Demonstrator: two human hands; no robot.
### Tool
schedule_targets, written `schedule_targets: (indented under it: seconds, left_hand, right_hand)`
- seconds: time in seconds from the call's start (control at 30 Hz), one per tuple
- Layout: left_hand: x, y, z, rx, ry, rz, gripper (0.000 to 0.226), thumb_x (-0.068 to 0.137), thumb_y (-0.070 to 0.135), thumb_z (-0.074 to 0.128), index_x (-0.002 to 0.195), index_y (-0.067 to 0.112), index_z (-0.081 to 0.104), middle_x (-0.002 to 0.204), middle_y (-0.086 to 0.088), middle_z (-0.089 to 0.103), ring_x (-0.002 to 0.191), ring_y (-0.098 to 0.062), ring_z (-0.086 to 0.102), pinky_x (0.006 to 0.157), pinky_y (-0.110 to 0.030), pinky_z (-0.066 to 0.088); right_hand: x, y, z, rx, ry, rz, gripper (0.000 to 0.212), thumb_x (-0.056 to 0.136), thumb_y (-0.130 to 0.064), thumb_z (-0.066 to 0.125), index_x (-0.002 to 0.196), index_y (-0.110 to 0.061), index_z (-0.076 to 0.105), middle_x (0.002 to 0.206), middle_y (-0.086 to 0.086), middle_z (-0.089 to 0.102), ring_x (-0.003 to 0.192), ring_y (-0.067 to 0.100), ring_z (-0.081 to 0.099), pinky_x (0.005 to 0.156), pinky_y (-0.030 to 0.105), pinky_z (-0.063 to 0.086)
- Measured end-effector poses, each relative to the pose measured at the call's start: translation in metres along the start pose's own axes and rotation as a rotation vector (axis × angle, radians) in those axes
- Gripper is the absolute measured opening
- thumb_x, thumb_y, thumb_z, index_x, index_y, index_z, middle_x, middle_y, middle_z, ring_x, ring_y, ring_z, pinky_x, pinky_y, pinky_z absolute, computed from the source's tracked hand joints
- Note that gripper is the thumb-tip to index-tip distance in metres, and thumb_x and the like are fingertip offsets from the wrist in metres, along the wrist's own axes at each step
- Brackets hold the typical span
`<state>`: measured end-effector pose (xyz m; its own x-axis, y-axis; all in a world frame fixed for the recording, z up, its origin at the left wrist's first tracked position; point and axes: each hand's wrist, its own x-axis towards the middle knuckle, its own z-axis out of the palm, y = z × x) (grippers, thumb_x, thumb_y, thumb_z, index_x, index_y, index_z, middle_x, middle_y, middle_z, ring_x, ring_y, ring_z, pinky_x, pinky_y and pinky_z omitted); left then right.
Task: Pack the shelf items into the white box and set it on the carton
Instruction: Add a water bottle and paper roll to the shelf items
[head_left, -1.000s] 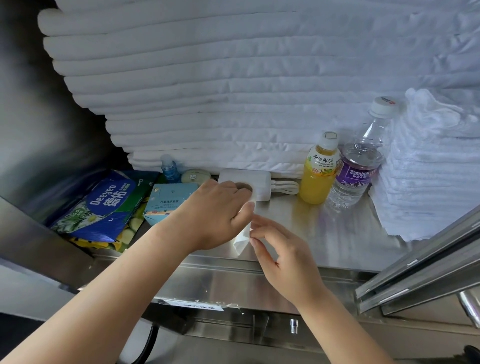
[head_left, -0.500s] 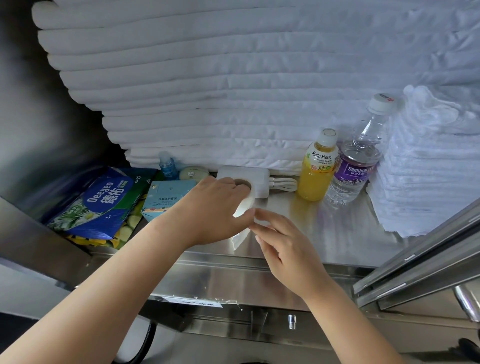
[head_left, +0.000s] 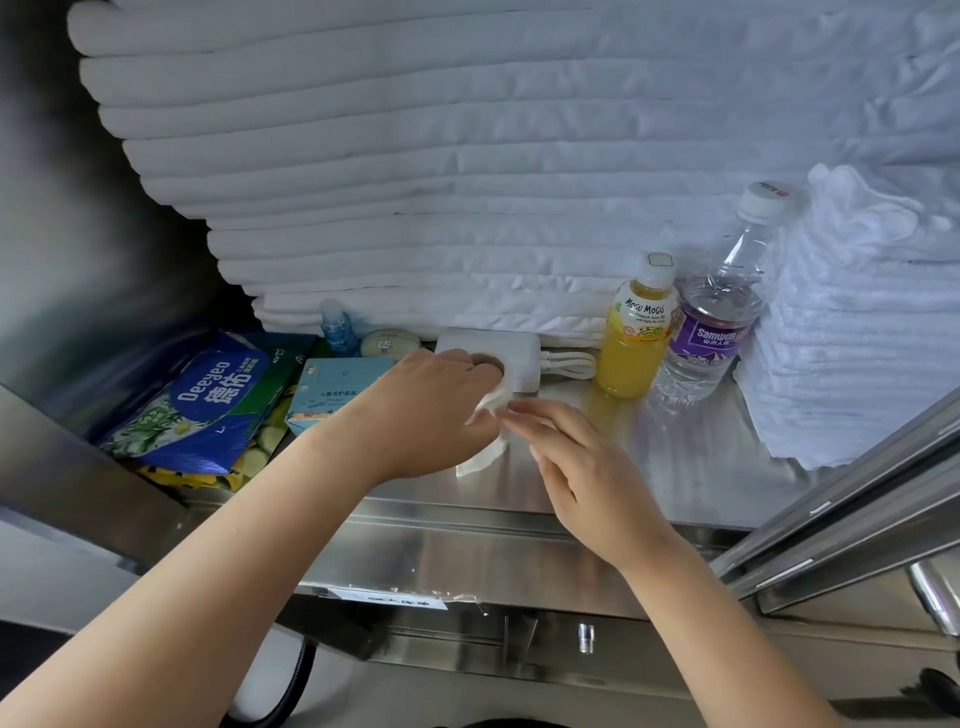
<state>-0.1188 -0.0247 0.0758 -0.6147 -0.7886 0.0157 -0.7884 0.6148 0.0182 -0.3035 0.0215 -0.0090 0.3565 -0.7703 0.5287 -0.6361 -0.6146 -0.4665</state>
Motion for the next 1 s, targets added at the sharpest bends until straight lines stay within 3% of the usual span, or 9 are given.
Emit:
schedule_targets:
  seconds: [0.23,0.43,0.67,0.83,0.93,1.0]
  left_hand:
    - [0.0,0.0,0.002,0.009,0.03,0.027,0.025,0.09,0.042,0.036,0.093,0.019,0.046,0.082,0.006,0.048,0.079,-0.012,0.039,0.078,-0.031,0.036]
    - [0.003,-0.005,0.005,0.011,0.022,0.035,0.011,0.096,0.031,0.038,0.091,0.021,0.041,0.084,0.005,0.047,0.085,-0.014,0.043,0.07,-0.028,0.027]
    - [0.004,-0.006,0.0,0.012,-0.03,0.041,0.011,0.098,0.027,0.039,0.09,0.023,0.031,0.086,0.006,0.039,0.088,-0.016,0.042,0.073,-0.029,0.03]
    - [0.003,-0.007,0.001,-0.006,-0.005,0.028,0.009,0.097,0.025,0.041,0.092,0.02,0.036,0.08,0.006,0.039,0.081,-0.019,0.042,0.067,-0.029,0.023]
    - [0.004,-0.006,0.004,0.051,0.055,0.046,0.014,0.097,0.028,0.041,0.105,0.017,0.041,0.084,0.004,0.048,0.081,-0.022,0.047,0.067,-0.028,0.02]
    - [0.004,-0.006,0.005,0.089,0.088,0.054,0.02,0.097,0.029,0.042,0.109,0.014,0.043,0.086,0.002,0.053,0.084,-0.024,0.052,0.067,-0.026,0.017]
  right_hand:
    - [0.006,0.0,-0.004,0.0,0.017,-0.007,0.046,0.091,0.001,0.05,0.131,-0.023,0.054,0.13,-0.002,0.052,0.116,0.016,0.054,0.084,0.033,0.052]
    - [0.009,0.001,-0.005,-0.014,0.011,0.003,0.049,0.09,0.004,0.05,0.13,-0.023,0.056,0.131,-0.002,0.05,0.116,0.014,0.053,0.084,0.032,0.052]
    - [0.005,0.005,-0.003,0.021,0.014,0.041,0.043,0.094,-0.01,0.05,0.132,-0.029,0.051,0.133,-0.01,0.047,0.12,0.006,0.049,0.085,0.021,0.049]
    - [0.003,0.009,0.012,0.091,-0.008,0.222,0.043,0.087,-0.032,0.061,0.125,-0.02,0.048,0.119,-0.009,0.055,0.108,0.006,0.054,0.078,0.038,0.054]
    - [0.01,0.007,0.019,0.088,-0.002,0.255,0.04,0.084,-0.036,0.065,0.118,-0.02,0.049,0.112,-0.014,0.057,0.101,0.0,0.054,0.078,0.031,0.053]
    - [0.016,0.006,0.02,0.112,-0.022,0.296,0.041,0.083,-0.038,0.066,0.114,-0.021,0.046,0.11,-0.018,0.057,0.1,-0.001,0.054,0.074,0.017,0.049]
